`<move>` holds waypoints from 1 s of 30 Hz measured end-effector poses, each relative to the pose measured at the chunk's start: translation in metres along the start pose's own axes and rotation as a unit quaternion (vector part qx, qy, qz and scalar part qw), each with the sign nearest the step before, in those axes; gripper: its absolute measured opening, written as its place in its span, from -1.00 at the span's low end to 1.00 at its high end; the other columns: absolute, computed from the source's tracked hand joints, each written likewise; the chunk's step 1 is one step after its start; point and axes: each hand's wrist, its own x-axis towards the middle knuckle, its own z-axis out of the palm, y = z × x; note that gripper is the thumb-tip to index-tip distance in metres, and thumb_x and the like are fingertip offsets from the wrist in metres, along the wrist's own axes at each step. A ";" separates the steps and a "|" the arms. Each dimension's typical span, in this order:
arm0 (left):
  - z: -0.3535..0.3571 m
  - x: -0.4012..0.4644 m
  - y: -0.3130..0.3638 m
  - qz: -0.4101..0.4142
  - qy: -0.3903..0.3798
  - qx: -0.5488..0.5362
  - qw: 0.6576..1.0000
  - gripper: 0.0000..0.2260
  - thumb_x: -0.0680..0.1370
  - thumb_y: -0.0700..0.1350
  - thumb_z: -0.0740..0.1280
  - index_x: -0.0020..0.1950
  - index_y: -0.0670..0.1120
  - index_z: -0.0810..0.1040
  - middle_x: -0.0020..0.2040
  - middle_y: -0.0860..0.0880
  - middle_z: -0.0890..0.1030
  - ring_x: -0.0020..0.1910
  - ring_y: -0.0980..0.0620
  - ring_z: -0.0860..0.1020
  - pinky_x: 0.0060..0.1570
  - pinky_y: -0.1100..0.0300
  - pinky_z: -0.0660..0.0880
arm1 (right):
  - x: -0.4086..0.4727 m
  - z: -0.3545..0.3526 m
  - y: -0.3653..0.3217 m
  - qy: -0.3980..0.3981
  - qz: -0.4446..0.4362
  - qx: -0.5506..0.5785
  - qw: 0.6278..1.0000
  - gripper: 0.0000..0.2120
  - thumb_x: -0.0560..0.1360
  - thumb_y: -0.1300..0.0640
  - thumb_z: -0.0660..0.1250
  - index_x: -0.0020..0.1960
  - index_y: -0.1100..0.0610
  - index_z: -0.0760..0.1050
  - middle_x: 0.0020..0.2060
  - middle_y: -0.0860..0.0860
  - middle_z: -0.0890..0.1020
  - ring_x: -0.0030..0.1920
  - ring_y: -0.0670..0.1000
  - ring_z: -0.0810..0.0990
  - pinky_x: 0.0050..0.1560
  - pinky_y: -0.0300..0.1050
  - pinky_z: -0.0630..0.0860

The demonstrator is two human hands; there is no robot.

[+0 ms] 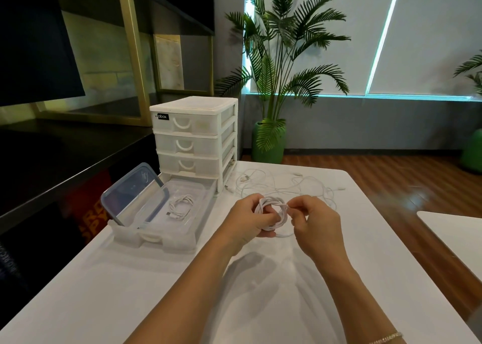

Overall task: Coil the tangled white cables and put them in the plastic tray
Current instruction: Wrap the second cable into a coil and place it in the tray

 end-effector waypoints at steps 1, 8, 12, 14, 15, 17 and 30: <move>-0.002 0.000 0.000 -0.001 -0.006 -0.012 1.000 -0.83 0.47 -0.28 0.39 -0.09 -0.01 0.53 -0.08 -0.04 0.59 -0.13 0.02 0.58 -0.15 0.19 0.61 | -0.001 0.001 -0.001 -0.001 0.007 0.010 1.000 -0.88 0.51 0.28 0.27 -0.04 0.17 0.58 -0.21 -0.04 0.54 -0.19 -0.06 0.49 -0.23 -0.48 0.31; -0.003 0.001 -0.006 -0.018 -0.017 -0.053 0.998 -0.78 0.40 -0.23 0.47 -0.01 -0.03 0.58 -0.07 -0.04 0.63 -0.03 -0.03 0.60 0.00 0.12 0.60 | -0.001 -0.005 -0.003 -0.011 0.125 0.205 0.971 -0.90 0.42 0.25 0.41 -0.19 0.06 0.60 -0.29 -0.04 0.65 -0.27 -0.03 0.65 -0.12 -0.12 0.63; -0.007 0.003 -0.007 -0.006 0.016 -0.052 0.999 -0.73 0.33 -0.21 0.53 -0.04 -0.02 0.58 -0.10 -0.05 0.64 -0.05 -0.06 0.61 0.02 0.09 0.60 | -0.003 -0.005 -0.006 -0.038 0.183 0.317 0.930 -0.86 0.32 0.29 0.49 -0.20 0.10 0.61 -0.28 0.07 0.67 -0.25 0.05 0.68 -0.17 -0.11 0.63; -0.009 0.004 -0.007 -0.006 0.021 -0.056 0.998 -0.73 0.33 -0.26 0.52 -0.05 -0.05 0.58 -0.12 -0.05 0.64 -0.06 -0.06 0.61 -0.01 0.09 0.61 | -0.003 -0.006 -0.008 -0.056 0.190 0.335 0.921 -0.87 0.32 0.30 0.49 -0.19 0.12 0.61 -0.26 0.12 0.68 -0.23 0.08 0.68 -0.18 -0.13 0.63; -0.010 0.004 -0.006 -0.007 0.020 -0.054 0.998 -0.73 0.32 -0.28 0.52 -0.04 -0.06 0.58 -0.12 -0.06 0.64 -0.07 -0.06 0.61 -0.01 0.09 0.61 | -0.003 -0.008 -0.008 -0.069 0.194 0.342 0.917 -0.87 0.33 0.31 0.48 -0.19 0.14 0.61 -0.25 0.14 0.68 -0.22 0.09 0.68 -0.19 -0.15 0.64; -0.010 0.004 -0.007 -0.004 0.020 -0.042 0.999 -0.72 0.31 -0.30 0.51 -0.04 -0.08 0.59 -0.12 -0.08 0.64 -0.06 -0.08 0.61 -0.02 0.07 0.62 | -0.002 -0.012 -0.008 -0.102 0.201 0.358 0.906 -0.89 0.34 0.34 0.45 -0.16 0.20 0.61 -0.25 0.16 0.67 -0.23 0.10 0.67 -0.22 -0.21 0.64; -0.005 0.005 -0.009 0.072 0.080 0.020 0.994 -0.75 0.33 -0.22 0.46 -0.03 -0.07 0.56 -0.20 0.03 0.57 -0.17 0.05 0.52 -0.17 0.20 0.51 | 0.001 -0.012 -0.006 -0.133 0.291 0.394 0.861 -0.56 0.33 0.33 0.47 0.13 0.20 0.38 -0.09 0.22 0.64 -0.19 0.15 0.69 -0.18 -0.06 0.64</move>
